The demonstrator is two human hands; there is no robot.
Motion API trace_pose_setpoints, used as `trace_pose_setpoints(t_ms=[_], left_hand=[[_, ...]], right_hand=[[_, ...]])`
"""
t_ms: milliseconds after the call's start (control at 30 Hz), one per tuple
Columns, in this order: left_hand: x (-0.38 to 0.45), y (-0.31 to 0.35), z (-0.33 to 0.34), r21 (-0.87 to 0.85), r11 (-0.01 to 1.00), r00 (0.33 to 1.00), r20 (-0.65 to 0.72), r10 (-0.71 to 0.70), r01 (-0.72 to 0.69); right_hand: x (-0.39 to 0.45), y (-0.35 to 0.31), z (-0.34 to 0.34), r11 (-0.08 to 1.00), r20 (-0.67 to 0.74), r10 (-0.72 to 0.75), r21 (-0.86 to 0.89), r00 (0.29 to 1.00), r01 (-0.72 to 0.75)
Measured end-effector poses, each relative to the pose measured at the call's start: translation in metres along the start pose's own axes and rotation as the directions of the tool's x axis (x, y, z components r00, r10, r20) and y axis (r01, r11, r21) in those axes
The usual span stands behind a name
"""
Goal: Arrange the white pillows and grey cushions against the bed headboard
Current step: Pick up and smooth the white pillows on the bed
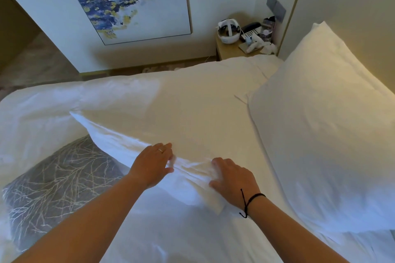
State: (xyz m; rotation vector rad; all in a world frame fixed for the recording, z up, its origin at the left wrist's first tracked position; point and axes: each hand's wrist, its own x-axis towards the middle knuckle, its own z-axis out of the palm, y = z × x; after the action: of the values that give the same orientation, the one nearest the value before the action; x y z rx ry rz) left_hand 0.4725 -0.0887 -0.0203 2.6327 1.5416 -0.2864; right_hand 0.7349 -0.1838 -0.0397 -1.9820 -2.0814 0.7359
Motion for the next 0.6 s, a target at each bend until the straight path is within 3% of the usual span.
trace_pose_setpoints(t_ms=[133, 367, 600], left_hand=[[0.014, -0.003, -0.002, 0.061, 0.995, 0.996, -0.030, 0.079, -0.077], [0.036, 0.001, 0.000, 0.350, 0.890, 0.952, 0.192, 0.239, -0.294], [0.052, 0.009, 0.014, 0.350, 0.830, 0.899, 0.225, 0.375, -0.434]], right_hand=[[-0.003, 0.005, 0.006, 0.998, 0.068, 0.061, -0.004, 0.996, -0.061], [-0.008, -0.003, 0.013, 0.994, 0.071, 0.063, -0.091, 0.995, -0.056], [-0.002, -0.017, 0.015, 0.971, 0.006, 0.161, -0.179, 0.987, -0.157]])
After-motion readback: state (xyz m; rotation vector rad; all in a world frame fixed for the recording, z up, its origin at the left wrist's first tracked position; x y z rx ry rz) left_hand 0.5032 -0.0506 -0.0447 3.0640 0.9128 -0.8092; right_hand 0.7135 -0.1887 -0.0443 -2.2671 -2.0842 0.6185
